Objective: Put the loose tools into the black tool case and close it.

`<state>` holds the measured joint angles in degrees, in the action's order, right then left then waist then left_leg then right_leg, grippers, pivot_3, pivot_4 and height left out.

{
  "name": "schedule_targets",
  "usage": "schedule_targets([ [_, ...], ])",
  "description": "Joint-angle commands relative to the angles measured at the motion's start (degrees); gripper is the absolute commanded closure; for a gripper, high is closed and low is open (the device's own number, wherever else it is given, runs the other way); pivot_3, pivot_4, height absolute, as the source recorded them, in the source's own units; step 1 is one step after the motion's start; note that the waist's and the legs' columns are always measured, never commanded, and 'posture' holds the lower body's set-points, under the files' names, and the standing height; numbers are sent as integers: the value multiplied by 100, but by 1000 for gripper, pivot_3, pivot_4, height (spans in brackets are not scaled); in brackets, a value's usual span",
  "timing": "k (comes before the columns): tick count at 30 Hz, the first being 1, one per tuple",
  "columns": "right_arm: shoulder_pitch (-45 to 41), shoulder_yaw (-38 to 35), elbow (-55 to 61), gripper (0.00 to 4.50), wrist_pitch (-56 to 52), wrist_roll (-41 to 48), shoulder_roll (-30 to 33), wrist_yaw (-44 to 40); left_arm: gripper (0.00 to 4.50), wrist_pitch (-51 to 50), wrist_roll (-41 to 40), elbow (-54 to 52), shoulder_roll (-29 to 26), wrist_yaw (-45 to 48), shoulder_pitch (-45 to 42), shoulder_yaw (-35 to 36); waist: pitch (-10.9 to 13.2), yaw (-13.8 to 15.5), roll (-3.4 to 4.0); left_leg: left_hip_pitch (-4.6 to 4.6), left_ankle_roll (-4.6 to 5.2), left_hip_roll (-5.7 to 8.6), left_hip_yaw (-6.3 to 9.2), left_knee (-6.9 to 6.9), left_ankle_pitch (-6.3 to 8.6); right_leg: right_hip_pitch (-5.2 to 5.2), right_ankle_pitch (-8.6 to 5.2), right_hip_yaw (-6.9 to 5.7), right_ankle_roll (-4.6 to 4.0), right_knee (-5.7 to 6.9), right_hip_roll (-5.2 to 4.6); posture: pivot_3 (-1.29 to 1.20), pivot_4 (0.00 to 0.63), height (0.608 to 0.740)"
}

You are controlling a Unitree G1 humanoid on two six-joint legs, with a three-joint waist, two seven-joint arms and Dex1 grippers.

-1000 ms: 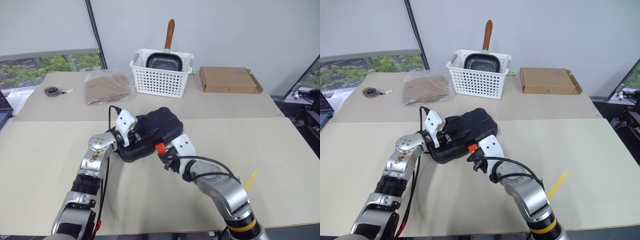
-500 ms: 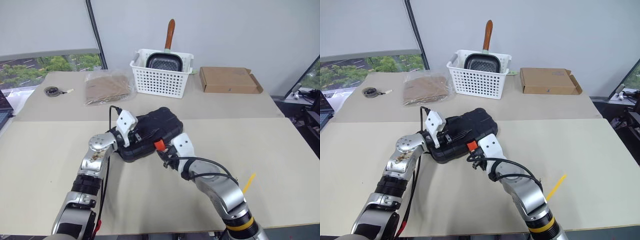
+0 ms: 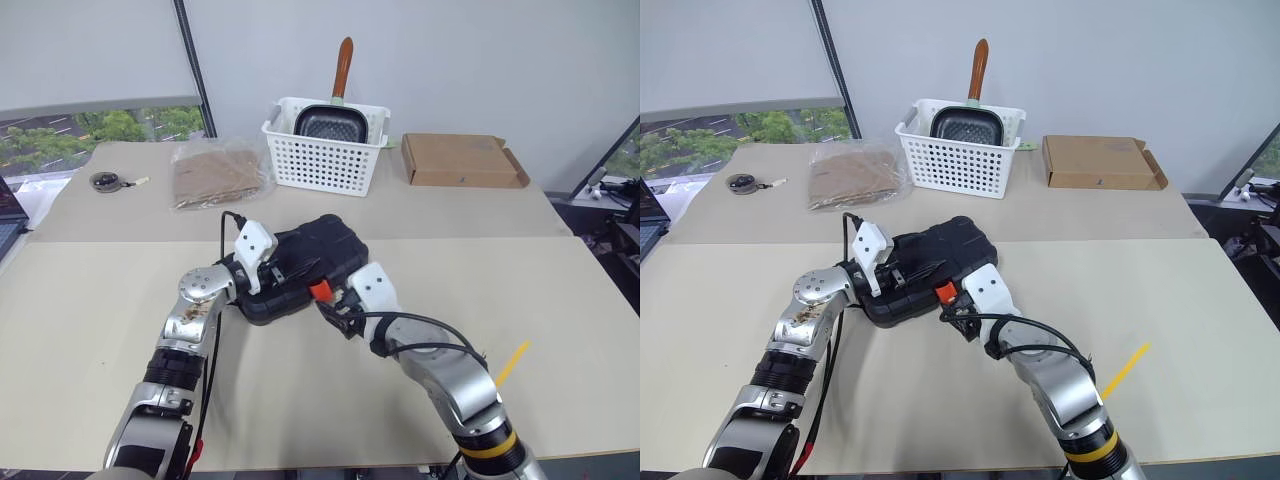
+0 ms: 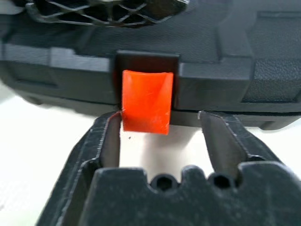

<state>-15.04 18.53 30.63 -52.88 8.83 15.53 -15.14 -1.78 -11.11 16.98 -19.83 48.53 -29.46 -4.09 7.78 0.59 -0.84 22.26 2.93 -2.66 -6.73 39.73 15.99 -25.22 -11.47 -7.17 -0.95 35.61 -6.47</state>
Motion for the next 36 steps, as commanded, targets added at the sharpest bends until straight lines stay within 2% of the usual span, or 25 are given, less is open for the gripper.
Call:
schedule_targets([
  [1,-8,-201,410,1483,-306,187,49,-119,718,-180,207,481,13,36,249,-230,0,1,0,0,-1,0,0,0,1,0,0,0,0,-1,0,0,150,700],
  [5,-61,-215,350,2434,-491,256,-7,-106,718,-160,212,504,38,21,236,-240,0,4,0,-1,-7,-1,4,-2,4,0,0,-4,0,-1,0,0,150,700],
  [7,-117,-170,277,3237,-558,253,-59,-96,718,-158,212,509,42,13,237,-237,0,5,0,0,-7,-1,5,-2,4,0,0,-4,0,-2,0,0,150,700],
  [11,-242,-123,115,4475,-643,227,-158,-98,718,-160,218,500,47,-7,252,-234,0,4,0,0,-7,-1,5,-2,4,1,0,-4,1,-5,-1,0,150,700],
  [22,-724,-38,-523,4475,-405,118,-484,-98,718,-215,197,363,79,-144,373,-201,0,-10,2,-3,-7,-2,5,-3,4,2,1,-5,2,-4,0,0,150,700],
  [36,-936,-176,-467,4475,-122,216,-698,-204,718,-222,185,381,126,-195,420,-220,0,-60,3,-4,-17,-12,5,-2,10,1,4,-4,6,-3,0,0,150,700],
])
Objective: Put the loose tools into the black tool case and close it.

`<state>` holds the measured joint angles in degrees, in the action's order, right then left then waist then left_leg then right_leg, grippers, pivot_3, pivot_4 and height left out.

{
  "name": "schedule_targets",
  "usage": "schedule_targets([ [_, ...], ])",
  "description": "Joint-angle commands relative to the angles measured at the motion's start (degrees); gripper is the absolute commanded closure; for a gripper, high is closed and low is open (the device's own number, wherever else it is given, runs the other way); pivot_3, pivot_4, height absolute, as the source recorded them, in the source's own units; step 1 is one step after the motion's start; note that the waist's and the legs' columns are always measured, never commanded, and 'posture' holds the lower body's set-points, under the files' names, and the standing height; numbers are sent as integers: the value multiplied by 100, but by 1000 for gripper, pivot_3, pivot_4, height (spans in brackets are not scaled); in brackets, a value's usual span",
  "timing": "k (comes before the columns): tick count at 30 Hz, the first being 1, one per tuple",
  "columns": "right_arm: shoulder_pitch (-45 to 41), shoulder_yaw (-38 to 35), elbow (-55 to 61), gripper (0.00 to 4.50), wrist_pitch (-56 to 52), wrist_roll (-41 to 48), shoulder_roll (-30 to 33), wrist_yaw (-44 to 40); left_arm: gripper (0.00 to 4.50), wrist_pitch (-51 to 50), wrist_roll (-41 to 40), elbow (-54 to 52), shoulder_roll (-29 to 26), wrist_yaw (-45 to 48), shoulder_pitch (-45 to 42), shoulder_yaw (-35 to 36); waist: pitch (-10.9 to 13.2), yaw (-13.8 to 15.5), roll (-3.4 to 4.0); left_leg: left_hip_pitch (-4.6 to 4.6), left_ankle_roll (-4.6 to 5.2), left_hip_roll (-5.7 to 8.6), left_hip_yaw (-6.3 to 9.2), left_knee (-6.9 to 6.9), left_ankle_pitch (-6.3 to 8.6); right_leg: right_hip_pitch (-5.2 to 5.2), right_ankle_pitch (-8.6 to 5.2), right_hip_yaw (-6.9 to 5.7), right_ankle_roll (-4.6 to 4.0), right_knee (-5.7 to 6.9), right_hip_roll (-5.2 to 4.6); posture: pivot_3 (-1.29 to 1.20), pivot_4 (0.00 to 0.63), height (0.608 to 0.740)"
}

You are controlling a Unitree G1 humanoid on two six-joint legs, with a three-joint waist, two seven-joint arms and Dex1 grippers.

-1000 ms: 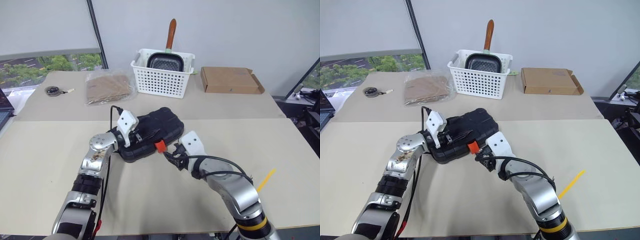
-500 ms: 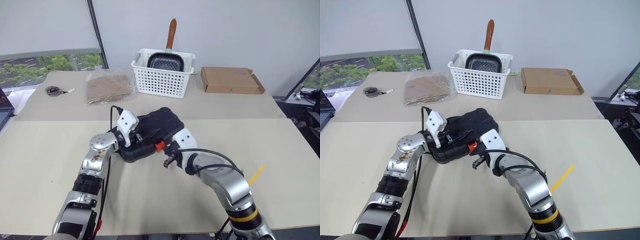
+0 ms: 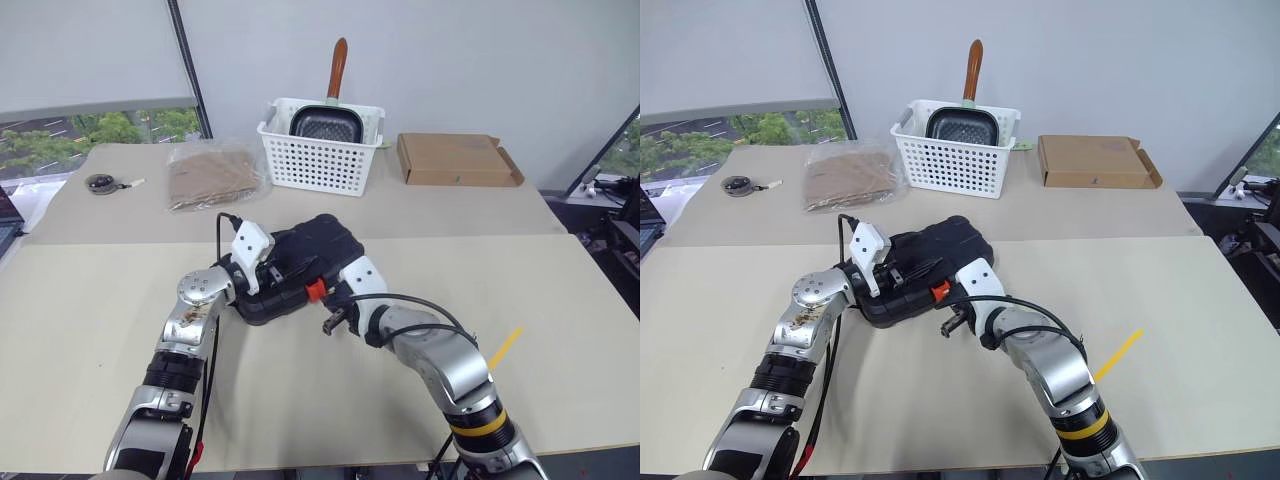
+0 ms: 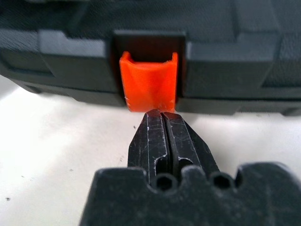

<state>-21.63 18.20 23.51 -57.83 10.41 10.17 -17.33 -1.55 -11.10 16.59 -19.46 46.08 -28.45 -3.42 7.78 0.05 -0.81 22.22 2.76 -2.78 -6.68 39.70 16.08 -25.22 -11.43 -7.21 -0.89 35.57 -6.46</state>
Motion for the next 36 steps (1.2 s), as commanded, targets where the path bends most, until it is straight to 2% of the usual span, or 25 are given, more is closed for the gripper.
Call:
schedule_targets([
  [1,-285,-152,227,4475,395,52,-177,17,718,-245,182,426,95,49,317,-290,0,-11,0,0,-1,-1,0,0,0,0,1,0,1,0,0,0,150,700],
  [10,-235,-177,162,4475,488,35,-129,-52,718,-253,178,430,120,30,328,-265,0,-26,2,-3,-5,-4,1,-1,2,0,1,0,2,1,-1,0,150,700],
  [16,119,-512,529,4475,740,331,514,-701,718,-254,-238,102,55,95,422,118,1,-25,3,2,-5,-3,1,-4,3,-1,1,-1,2,-11,-4,0,150,700],
  [21,599,-1135,533,3073,1969,700,1336,-1739,718,-778,-1150,-1021,-196,234,678,739,6,-73,-3,11,34,10,-6,-52,-13,-6,0,2,3,-58,6,0,150,700],
  [25,894,-1777,18,1640,2752,916,1682,-2257,718,-1397,-1771,-2159,-647,322,1257,1117,21,-109,-12,2,8,4,-15,-83,-4,-16,-7,8,2,-58,31,0,150,700],
  [29,1223,-2419,-838,302,3869,1088,1907,-2854,718,-1562,-1751,-3034,-1165,91,2187,1649,36,-59,-16,4,-1,2,-12,-94,-4,-16,-20,-3,-1,-62,33,0,150,700],
  [30,1316,-2628,-1123,83,4299,1188,1910,-3079,718,-1716,-1852,-3290,-1288,47,2495,1833,40,-48,-15,3,3,3,-13,-93,0,-13,-23,-2,0,-62,28,0,150,700],
  [33,1475,-2962,-1873,83,5080,1235,2070,-3585,718,-2018,-2156,-3842,-1422,-94,3312,2299,58,-16,-8,1,19,9,-14,-89,12,-6,-26,1,5,-70,13,0,150,700],
  [36,1628,-3085,-2371,83,5445,1306,2281,-4080,718,-1951,-2080,-4053,-1332,-135,4187,2482,69,34,0,1,30,18,-17,-80,18,-4,-31,8,12,-75,-3,0,150,700],
])
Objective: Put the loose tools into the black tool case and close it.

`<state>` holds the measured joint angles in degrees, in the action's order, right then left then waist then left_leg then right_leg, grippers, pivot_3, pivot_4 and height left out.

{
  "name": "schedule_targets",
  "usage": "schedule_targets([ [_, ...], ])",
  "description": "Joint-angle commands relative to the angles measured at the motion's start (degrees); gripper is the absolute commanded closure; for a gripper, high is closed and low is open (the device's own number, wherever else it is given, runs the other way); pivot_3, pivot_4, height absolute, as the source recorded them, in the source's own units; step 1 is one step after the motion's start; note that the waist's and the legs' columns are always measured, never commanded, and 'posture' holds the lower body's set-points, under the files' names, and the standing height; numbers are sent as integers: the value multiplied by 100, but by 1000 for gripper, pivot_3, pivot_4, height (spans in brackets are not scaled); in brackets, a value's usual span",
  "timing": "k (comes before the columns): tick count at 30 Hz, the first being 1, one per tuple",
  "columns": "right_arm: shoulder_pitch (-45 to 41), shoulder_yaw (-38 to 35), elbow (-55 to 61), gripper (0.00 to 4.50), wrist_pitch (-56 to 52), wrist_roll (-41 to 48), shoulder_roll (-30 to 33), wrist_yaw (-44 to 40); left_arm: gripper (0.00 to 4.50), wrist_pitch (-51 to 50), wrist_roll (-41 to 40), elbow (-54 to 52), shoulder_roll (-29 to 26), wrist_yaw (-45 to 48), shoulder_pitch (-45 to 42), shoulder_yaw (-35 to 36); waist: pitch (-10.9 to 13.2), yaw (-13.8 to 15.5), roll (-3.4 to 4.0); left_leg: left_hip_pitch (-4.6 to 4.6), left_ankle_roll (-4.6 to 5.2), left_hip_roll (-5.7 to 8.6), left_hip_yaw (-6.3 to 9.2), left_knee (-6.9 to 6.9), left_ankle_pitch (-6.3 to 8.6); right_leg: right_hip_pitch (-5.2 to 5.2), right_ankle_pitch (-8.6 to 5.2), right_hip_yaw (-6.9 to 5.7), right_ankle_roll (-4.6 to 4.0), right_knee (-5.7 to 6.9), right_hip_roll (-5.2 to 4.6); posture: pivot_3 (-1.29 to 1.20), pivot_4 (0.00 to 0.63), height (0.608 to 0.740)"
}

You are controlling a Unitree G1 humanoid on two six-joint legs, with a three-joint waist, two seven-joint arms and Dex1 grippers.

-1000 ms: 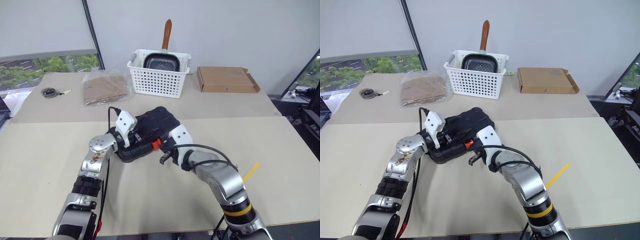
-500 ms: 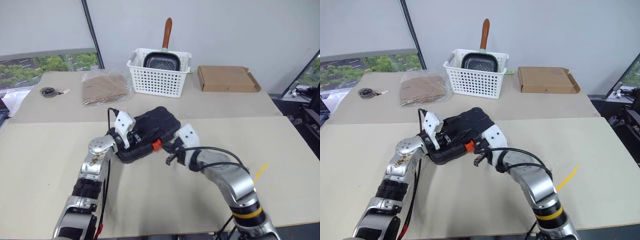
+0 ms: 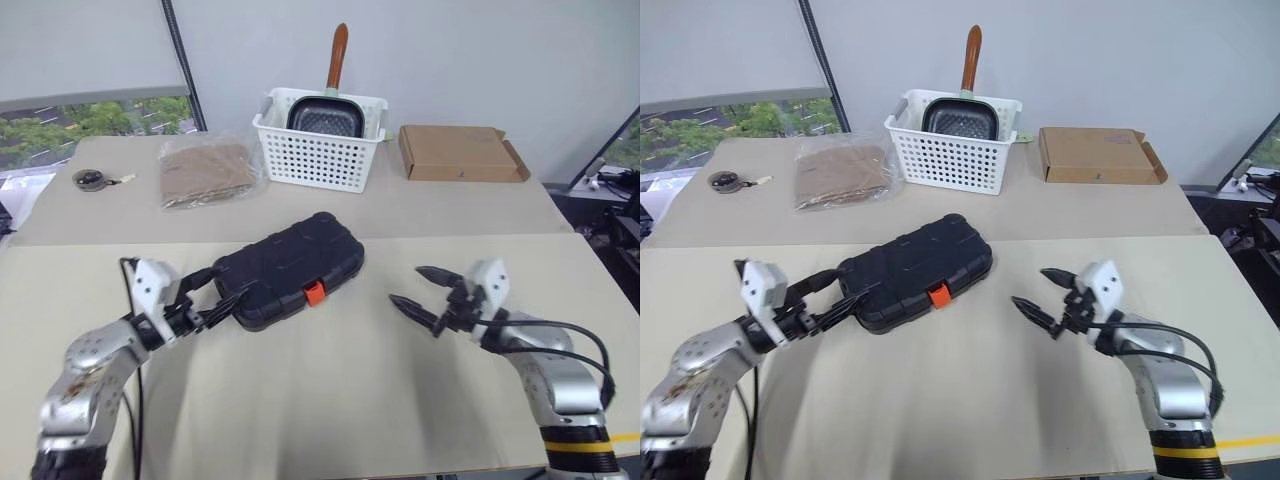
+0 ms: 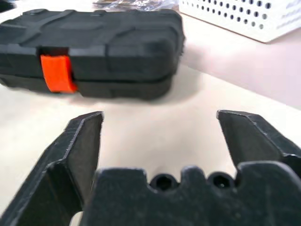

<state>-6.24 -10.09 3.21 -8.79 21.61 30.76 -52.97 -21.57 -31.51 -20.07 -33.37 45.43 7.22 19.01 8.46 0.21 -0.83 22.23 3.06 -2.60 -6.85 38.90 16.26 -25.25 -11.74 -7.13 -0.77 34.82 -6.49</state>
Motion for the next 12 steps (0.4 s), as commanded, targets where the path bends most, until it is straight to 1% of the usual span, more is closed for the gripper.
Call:
schedule_targets([
  [1,124,-259,-435,83,607,197,278,-644,718,73,-18,-421,96,-99,798,249,2,29,3,-2,0,0,0,2,0,2,0,0,0,0,0,0,150,700],
  [3,312,-271,-326,83,44,666,460,-1079,718,252,233,-352,190,-199,1137,146,12,73,13,-6,1,0,0,2,2,4,-1,1,-1,0,-2,0,150,700],
  [4,353,-279,-297,83,-49,773,489,-1148,718,334,357,-309,222,-247,1228,90,15,94,14,-3,0,0,3,1,1,1,-2,-2,-3,1,-3,0,150,700],
  [6,348,-331,-467,83,374,503,400,-894,718,624,654,-171,356,-334,1407,-47,18,116,16,-4,-6,-4,7,3,0,1,-4,-3,-8,6,-5,0,150,700],
  [7,340,-343,-526,83,501,414,376,-820,718,744,766,-123,377,-338,1455,-106,19,120,18,-5,-34,-8,9,3,13,0,-4,-4,-10,6,-8,0,150,700],
  [8,360,-351,-552,83,550,381,373,-797,718,806,786,-100,407,-326,1480,-138,20,121,19,-9,-50,-9,8,4,22,2,-3,-3,-10,9,-11,0,150,700],
  [12,540,-370,-579,83,712,317,367,-679,718,938,844,-146,435,-261,1547,-313,20,126,19,-9,-54,-9,7,4,21,1,-4,-5,-10,13,-2,0,150,700],
])
